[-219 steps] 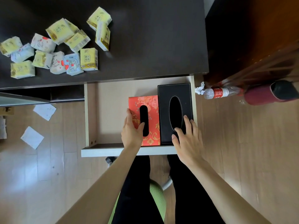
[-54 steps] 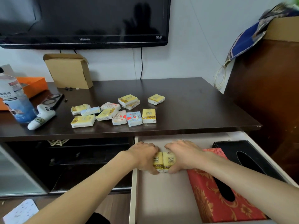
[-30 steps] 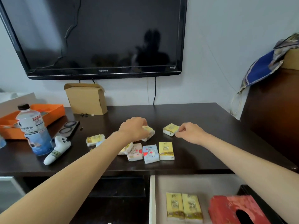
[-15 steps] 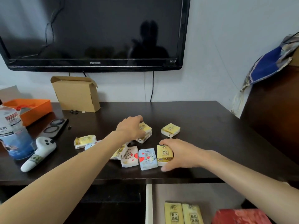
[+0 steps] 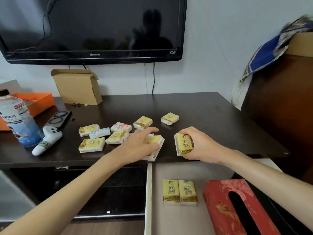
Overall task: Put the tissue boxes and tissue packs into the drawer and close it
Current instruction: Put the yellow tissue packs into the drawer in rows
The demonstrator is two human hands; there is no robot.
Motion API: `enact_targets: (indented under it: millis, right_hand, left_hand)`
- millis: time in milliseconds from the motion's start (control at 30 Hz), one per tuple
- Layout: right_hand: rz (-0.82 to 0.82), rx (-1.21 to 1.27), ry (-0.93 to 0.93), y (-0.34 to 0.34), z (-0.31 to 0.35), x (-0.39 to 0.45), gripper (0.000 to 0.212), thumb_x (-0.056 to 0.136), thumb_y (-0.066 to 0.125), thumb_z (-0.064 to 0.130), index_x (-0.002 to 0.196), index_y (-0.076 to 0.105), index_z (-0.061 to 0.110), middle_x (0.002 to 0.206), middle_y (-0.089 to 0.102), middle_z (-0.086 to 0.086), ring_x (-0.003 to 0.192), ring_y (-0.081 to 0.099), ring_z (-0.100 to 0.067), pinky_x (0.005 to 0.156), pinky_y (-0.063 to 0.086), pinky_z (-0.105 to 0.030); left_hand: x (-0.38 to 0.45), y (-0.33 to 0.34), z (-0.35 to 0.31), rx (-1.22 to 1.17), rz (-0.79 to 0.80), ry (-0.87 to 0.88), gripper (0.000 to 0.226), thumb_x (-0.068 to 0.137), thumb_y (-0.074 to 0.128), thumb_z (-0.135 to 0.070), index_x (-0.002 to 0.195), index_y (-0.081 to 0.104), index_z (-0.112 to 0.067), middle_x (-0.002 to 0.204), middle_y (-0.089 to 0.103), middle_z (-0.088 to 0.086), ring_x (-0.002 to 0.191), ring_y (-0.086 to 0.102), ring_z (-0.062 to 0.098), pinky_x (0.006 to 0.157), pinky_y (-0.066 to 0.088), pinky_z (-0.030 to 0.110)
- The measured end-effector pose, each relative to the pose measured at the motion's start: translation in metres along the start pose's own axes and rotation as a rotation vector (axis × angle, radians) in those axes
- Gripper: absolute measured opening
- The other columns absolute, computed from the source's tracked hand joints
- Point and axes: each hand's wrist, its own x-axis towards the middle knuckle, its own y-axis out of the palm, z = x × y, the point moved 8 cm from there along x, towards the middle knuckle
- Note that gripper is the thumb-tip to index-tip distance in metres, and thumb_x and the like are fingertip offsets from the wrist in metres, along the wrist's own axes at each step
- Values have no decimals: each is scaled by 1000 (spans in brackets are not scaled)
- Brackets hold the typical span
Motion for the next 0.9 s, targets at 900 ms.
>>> enact_targets:
  millis: [900]
  right_hand:
    - [319, -705, -150, 107, 2, -145, 59, 78, 70, 65, 111, 50, 21, 115, 64, 4, 112, 60, -22, 110, 27, -47]
  left_hand:
    - [-86, 181, -11, 564, 325, -28, 51, 92, 51, -50, 125, 57, -11, 125, 53, 15, 111, 56, 35, 90, 48, 41]
